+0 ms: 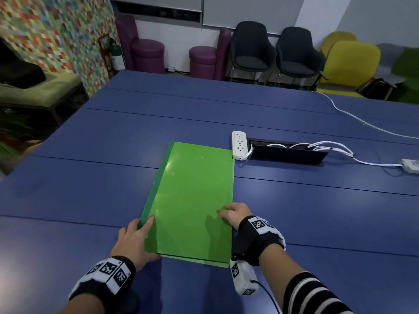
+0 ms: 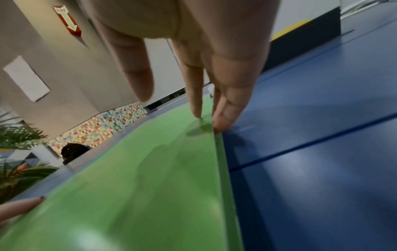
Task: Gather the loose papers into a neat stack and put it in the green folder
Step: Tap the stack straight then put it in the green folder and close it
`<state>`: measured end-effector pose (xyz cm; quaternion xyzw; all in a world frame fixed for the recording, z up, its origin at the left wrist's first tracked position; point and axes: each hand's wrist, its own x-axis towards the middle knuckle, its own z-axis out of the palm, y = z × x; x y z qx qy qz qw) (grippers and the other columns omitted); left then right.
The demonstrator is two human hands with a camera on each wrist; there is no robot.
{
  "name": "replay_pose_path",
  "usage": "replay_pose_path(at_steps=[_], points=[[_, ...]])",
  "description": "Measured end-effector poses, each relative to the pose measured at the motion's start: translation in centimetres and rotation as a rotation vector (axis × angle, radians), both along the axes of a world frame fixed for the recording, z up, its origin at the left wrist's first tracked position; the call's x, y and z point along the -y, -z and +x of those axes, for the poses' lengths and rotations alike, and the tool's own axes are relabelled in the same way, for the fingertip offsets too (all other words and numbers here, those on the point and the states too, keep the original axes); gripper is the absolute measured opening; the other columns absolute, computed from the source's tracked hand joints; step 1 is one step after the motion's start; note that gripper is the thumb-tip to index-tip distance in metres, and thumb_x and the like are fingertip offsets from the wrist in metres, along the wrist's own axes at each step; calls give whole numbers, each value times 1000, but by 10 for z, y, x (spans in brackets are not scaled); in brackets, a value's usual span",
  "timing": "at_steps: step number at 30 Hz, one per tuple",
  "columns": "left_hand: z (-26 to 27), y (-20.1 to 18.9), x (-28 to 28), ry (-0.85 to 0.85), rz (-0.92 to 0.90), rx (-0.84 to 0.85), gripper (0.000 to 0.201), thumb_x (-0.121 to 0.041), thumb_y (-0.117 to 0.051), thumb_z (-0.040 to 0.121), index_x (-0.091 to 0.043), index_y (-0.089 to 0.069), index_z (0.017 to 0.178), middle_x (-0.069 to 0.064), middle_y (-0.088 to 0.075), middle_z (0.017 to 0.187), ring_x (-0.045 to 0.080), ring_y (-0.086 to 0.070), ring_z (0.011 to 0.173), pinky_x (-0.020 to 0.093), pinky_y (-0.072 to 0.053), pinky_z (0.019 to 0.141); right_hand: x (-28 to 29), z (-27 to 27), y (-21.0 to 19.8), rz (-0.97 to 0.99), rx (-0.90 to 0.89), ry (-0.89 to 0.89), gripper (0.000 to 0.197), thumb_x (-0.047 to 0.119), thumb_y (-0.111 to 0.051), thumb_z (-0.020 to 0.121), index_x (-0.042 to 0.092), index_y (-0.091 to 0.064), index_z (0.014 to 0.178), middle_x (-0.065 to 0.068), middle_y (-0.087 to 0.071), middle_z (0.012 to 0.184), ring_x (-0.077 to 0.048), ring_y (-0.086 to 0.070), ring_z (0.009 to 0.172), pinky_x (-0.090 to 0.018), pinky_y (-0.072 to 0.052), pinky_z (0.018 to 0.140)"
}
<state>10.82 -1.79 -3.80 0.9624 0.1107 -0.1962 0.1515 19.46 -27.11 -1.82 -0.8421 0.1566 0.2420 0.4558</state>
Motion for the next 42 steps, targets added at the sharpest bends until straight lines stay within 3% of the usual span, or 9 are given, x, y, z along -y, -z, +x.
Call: replay_pose_path(at_steps=[3,6,11,14,18,22,28,42], points=[[2,-1,1,34,-2,-23,113,-66,-69,59,-38,-1,146,11,-13,156,33,-19,138,43,-31,110,4,-3,3,-8,51,53,50,23,-66,80,7,-55,126,-13,-56,133,-28,-52,122,-41,-38,109],[0,-2,3,27,-2,-11,114,-69,-66,58,-39,0,146,12,-8,157,33,-15,141,46,-30,111,5,-9,1,-2,50,37,48,23,-66,81,8,-55,126,-14,-57,131,-27,-54,120,-40,-39,108],[-5,-3,7,18,-27,10,113,-67,-69,59,-40,-2,146,11,3,158,35,-12,142,48,-28,110,8,-27,3,-103,40,42,49,27,-63,83,14,-51,129,-10,-56,132,-25,-52,122,-31,-39,105],[-9,-3,7,20,-45,30,109,-65,-68,62,-38,-4,146,10,0,158,32,-15,142,45,-30,111,6,-42,3,-189,54,69,55,29,-61,83,14,-43,133,-10,-53,134,-27,-49,124,-31,-39,102],[-17,-4,10,9,-56,40,106,-63,-66,65,-35,-4,147,10,-2,157,34,-18,139,42,-29,111,-5,-52,2,-129,17,56,62,31,-62,81,17,-37,137,-9,-47,140,-27,-46,127,-31,-37,104],[-28,-3,0,-30,-45,35,107,-61,-67,66,-35,-4,147,12,-3,157,36,-19,138,43,-30,110,-14,-53,3,-37,2,67,65,32,-65,78,15,-41,136,-10,-47,141,-27,-47,127,-36,-37,108],[-29,-2,-9,-21,-118,37,105,-54,-72,66,-34,-9,147,14,0,158,36,-19,141,42,-28,112,-23,-63,5,-175,20,-8,59,31,-60,83,9,-43,135,-12,-46,142,-27,-44,130,-30,-35,106],[-26,-7,-11,-13,-190,81,98,-42,-74,70,-31,-14,147,16,-7,158,28,-27,141,36,-29,112,-17,-71,6,-161,26,-27,61,31,-61,83,11,-42,137,-11,-45,142,-26,-43,130,-30,-35,107]])
